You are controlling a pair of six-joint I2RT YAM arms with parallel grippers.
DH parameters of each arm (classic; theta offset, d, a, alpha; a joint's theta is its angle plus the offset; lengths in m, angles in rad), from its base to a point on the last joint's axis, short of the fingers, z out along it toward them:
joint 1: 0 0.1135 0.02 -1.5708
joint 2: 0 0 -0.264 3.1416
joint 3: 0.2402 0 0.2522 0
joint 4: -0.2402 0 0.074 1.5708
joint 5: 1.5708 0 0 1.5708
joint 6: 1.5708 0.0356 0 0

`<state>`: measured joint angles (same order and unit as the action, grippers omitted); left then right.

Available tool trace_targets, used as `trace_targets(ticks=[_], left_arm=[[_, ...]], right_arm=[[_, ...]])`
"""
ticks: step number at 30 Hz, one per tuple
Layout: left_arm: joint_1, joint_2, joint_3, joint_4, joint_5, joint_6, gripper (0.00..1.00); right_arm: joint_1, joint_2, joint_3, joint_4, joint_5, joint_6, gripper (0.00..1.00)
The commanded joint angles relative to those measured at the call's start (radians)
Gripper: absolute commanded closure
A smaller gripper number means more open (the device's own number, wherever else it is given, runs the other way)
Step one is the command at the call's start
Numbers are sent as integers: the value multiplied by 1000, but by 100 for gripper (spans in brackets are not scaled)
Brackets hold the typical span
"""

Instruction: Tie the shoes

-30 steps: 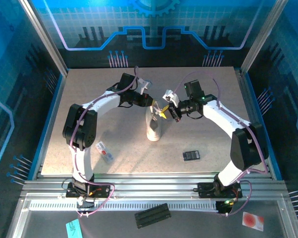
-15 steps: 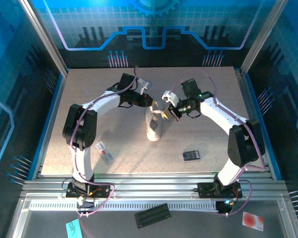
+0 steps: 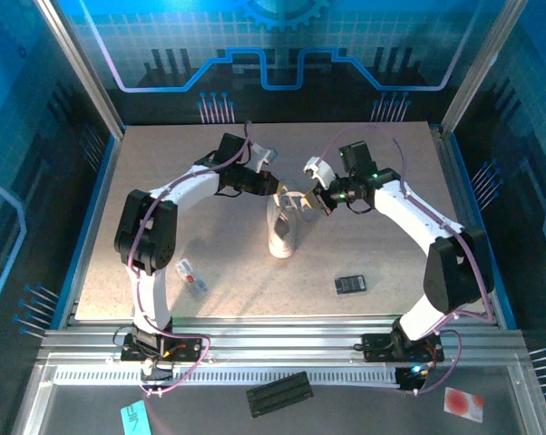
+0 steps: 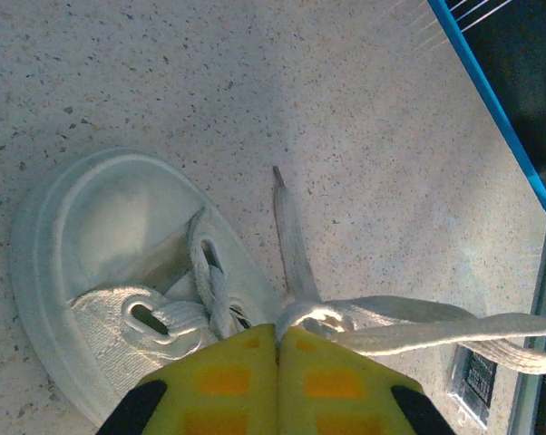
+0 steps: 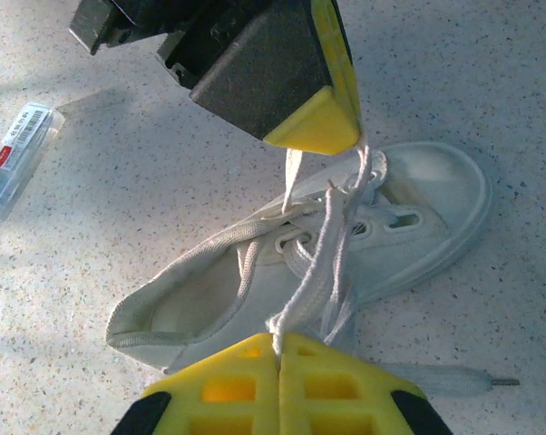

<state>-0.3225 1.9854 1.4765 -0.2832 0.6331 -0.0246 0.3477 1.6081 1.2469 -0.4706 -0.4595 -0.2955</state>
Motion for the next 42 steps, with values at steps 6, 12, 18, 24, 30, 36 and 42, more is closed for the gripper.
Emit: trace_targets(ticks=[6, 12, 18, 24, 30, 36, 42], left_arm=[[10, 3, 25, -3, 15, -38, 95], [1, -15, -10, 65, 41, -101, 95], [-6, -43, -55, 131, 78, -144, 93], [7, -80, -88, 125, 110, -69, 60], [91, -164, -143, 166, 161, 24, 45], [182, -157, -125, 57, 163, 253, 46], [172, -99, -113, -42, 137, 718, 47]], right_arm=[[49, 19, 5, 17, 117, 38, 100], [116, 65, -15, 138, 130, 113, 100], [156, 160, 20, 212, 122, 171, 100], [142, 218, 44, 222, 149, 212, 100], [119, 237, 36, 219, 135, 235, 100], [107, 243, 43, 202, 162, 243, 100], [100, 261, 76, 177, 155, 236, 100]])
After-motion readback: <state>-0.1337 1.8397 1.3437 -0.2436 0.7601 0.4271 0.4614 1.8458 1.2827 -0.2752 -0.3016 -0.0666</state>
